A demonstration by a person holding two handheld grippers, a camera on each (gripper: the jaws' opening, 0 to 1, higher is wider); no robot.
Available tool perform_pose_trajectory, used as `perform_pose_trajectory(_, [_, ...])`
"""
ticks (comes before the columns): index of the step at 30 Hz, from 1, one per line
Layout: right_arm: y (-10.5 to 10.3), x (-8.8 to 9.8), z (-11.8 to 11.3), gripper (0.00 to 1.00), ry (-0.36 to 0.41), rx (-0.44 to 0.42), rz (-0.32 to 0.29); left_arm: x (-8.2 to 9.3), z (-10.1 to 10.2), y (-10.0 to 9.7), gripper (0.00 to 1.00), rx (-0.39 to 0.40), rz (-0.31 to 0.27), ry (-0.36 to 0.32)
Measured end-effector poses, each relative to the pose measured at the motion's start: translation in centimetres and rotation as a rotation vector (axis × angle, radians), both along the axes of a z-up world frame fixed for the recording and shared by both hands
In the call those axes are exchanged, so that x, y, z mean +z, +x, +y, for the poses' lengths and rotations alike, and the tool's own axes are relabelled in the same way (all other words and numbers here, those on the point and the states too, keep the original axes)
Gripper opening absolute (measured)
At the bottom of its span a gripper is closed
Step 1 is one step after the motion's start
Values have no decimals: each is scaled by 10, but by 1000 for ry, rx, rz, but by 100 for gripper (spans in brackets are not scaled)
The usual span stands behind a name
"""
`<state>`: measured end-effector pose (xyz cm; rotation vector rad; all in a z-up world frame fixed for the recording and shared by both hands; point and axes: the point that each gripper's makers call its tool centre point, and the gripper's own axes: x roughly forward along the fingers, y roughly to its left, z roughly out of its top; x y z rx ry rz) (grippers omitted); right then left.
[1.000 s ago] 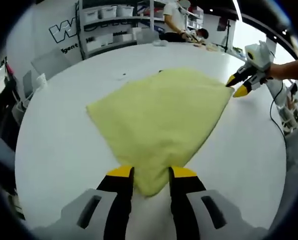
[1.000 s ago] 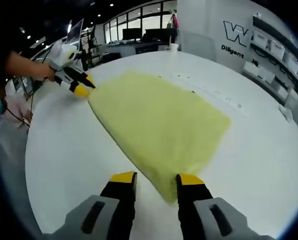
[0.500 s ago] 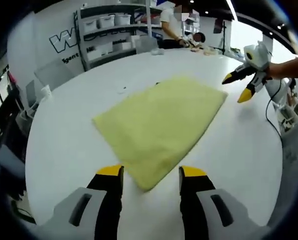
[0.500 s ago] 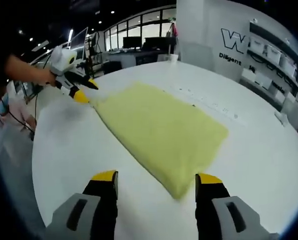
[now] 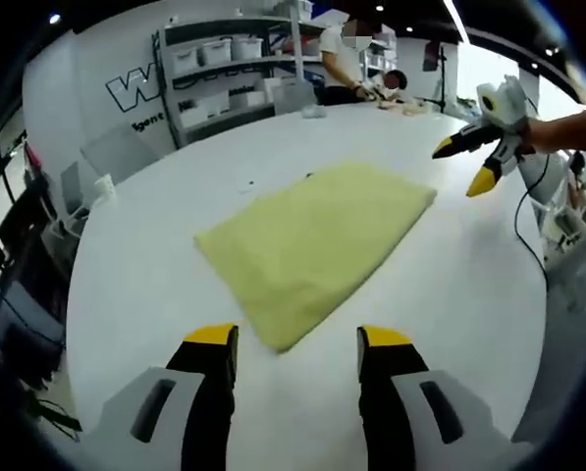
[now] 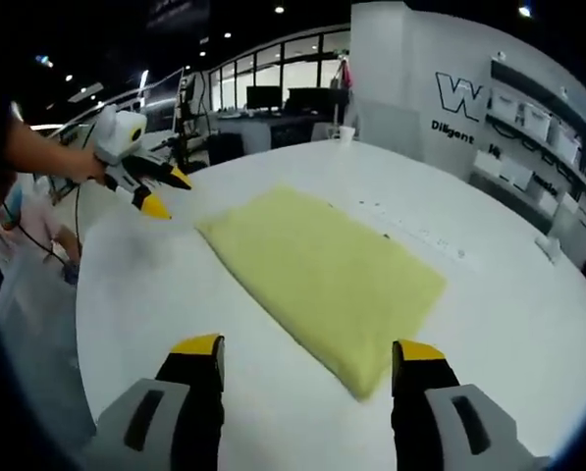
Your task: Fold the garment on the visible template until the final outline fits inside the template.
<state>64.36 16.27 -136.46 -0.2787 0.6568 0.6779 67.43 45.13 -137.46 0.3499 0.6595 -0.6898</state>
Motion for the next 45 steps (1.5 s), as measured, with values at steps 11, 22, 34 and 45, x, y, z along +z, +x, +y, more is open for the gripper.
perform_pose_trajectory(11, [-26,16,-4,88,21,-14,-22,13,12,-25,71,38,-7,-25])
perform_pose_trajectory(22, [-63,27,-8,99,72,-45,-54,23,7,-60,94,73,-34,-65])
perform_pose_trajectory(34, [-93,20,-8,99,100,-47,-62,28,2,-96,97,125,-75,-145])
perform_pose_trajectory(45, [-116,18,-9,99,151,-82,-83,27,-3,-121,99,135,-131,-137])
